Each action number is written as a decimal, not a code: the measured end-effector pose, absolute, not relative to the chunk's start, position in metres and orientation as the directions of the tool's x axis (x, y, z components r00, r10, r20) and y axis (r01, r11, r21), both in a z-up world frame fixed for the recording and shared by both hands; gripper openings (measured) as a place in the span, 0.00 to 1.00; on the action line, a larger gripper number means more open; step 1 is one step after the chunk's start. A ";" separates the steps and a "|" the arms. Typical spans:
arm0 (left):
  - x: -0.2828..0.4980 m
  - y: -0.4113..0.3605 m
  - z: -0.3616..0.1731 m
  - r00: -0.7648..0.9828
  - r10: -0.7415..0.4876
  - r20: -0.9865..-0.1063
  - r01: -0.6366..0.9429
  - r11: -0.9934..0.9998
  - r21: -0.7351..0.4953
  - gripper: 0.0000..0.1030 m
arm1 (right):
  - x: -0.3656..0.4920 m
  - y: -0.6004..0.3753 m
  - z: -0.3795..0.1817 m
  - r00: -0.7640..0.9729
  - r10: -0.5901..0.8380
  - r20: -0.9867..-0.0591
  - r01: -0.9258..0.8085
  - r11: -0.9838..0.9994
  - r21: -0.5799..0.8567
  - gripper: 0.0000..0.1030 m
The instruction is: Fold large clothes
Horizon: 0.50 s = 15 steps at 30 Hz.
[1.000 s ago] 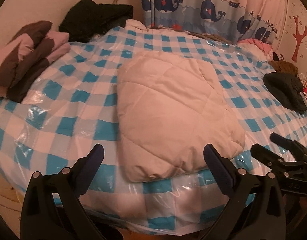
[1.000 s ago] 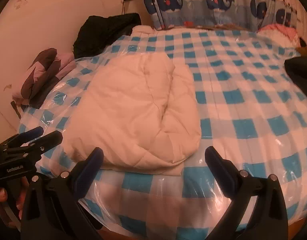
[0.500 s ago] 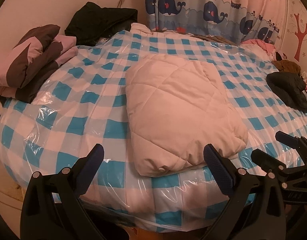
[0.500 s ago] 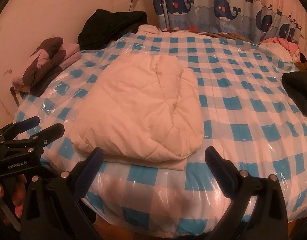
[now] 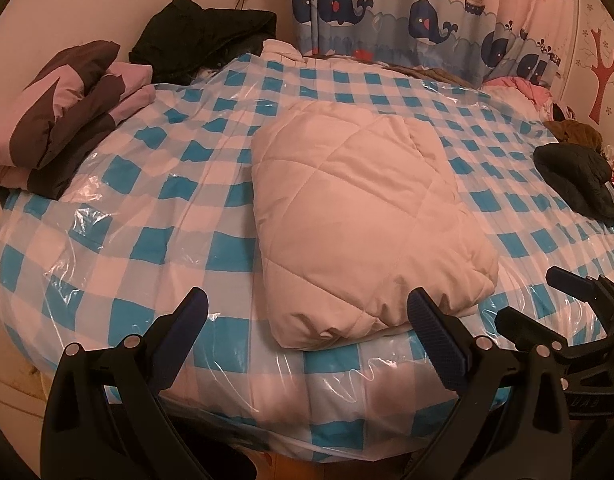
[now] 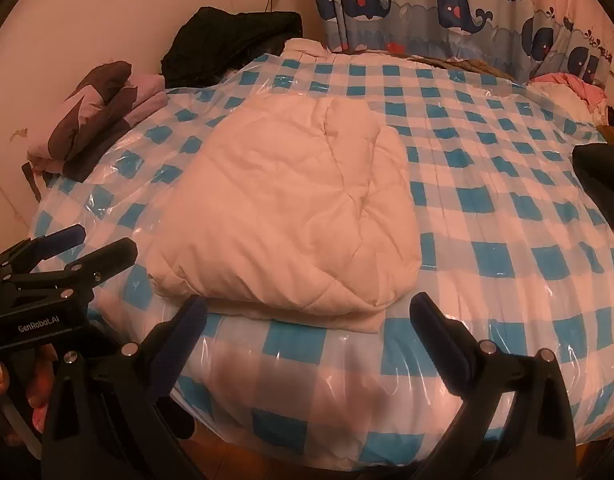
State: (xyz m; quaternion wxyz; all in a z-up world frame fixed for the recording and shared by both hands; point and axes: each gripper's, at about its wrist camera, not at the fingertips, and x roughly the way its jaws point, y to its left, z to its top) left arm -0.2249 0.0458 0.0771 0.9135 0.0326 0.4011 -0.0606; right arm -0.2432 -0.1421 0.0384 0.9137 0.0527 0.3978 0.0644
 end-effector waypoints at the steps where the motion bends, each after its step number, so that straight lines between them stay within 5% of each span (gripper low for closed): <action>1: -0.225 0.046 0.077 0.670 -0.086 -0.737 0.137 0.990 0.010 0.94 | -0.243 -0.142 0.038 0.675 0.159 -0.721 -0.075 0.986 0.147 0.95; 15: -0.226 0.046 0.076 0.667 -0.087 -0.740 0.137 0.990 0.008 0.94 | -0.241 -0.142 0.032 0.661 0.172 -0.730 -0.088 0.984 0.152 0.95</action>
